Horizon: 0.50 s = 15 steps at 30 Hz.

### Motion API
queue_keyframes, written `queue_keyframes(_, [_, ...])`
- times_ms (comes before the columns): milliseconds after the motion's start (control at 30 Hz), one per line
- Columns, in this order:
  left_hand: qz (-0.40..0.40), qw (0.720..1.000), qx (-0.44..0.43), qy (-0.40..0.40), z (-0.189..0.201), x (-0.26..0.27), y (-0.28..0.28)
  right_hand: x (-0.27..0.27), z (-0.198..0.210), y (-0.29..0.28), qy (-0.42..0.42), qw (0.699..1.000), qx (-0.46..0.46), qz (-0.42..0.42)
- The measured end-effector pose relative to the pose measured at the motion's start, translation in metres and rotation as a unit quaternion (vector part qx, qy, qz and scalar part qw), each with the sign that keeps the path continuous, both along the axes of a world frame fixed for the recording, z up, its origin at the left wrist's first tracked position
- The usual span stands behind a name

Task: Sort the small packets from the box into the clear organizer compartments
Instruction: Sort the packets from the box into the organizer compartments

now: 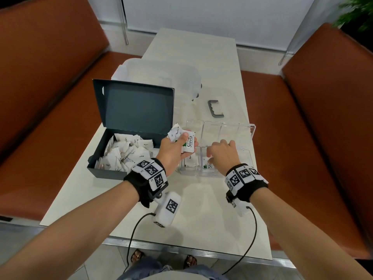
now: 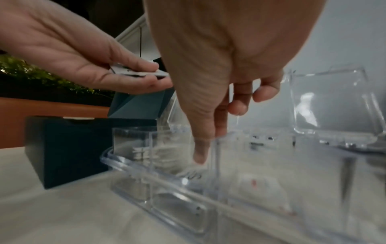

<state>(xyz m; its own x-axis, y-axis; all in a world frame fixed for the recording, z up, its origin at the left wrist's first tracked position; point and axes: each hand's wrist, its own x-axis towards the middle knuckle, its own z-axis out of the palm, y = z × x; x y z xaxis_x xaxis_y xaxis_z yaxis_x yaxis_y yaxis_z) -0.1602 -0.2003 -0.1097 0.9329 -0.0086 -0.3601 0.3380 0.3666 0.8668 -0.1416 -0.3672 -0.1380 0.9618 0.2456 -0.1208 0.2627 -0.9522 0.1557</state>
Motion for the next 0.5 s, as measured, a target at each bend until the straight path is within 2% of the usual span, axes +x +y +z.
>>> queue_keyframes(200, [0.004,1.000,-0.011,0.008,0.001,0.001,-0.001,0.001,0.008,0.001,0.044,0.992,-0.113,0.033])
queue_keyframes(500, [-0.028,0.995,-0.084,0.053,0.009,0.003,-0.001,0.006,0.013,-0.001,0.077,0.995,-0.053,0.029])
